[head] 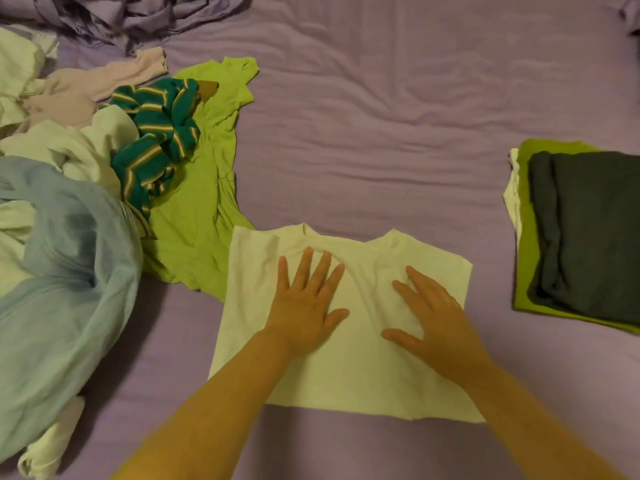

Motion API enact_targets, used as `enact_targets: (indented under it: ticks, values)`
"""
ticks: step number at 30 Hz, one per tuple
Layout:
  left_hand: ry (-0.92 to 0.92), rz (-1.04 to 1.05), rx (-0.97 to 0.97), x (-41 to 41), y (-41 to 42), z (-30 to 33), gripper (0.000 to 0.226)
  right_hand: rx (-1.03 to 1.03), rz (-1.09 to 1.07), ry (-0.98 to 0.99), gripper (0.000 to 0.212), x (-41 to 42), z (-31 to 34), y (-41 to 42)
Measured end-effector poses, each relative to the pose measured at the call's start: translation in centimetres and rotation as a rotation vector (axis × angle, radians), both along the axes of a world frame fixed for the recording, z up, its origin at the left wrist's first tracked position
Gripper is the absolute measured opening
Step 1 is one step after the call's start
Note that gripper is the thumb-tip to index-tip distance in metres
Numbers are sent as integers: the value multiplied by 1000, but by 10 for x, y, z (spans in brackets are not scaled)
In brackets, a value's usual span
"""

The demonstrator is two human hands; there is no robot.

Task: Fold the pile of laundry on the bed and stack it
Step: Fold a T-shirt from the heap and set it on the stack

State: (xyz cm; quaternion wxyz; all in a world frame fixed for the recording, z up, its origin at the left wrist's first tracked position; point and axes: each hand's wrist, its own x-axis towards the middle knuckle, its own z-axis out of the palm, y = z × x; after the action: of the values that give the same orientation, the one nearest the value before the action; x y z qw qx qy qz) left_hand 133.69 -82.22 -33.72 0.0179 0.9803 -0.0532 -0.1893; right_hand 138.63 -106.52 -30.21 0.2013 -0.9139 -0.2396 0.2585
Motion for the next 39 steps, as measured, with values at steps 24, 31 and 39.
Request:
enact_targets:
  ticks: [24, 31, 39]
  values:
    - [-59, -53, -31, 30, -84, -16, 77, -59, -577, -185, 60, 63, -13, -28]
    - [35, 5, -14, 35, -91, -8, 77, 65, -505, -92, 74, -19, -20, -47]
    - [99, 17, -185, -58, -132, 9, 62, 363, -641, 64, 68, -93, -10, -59]
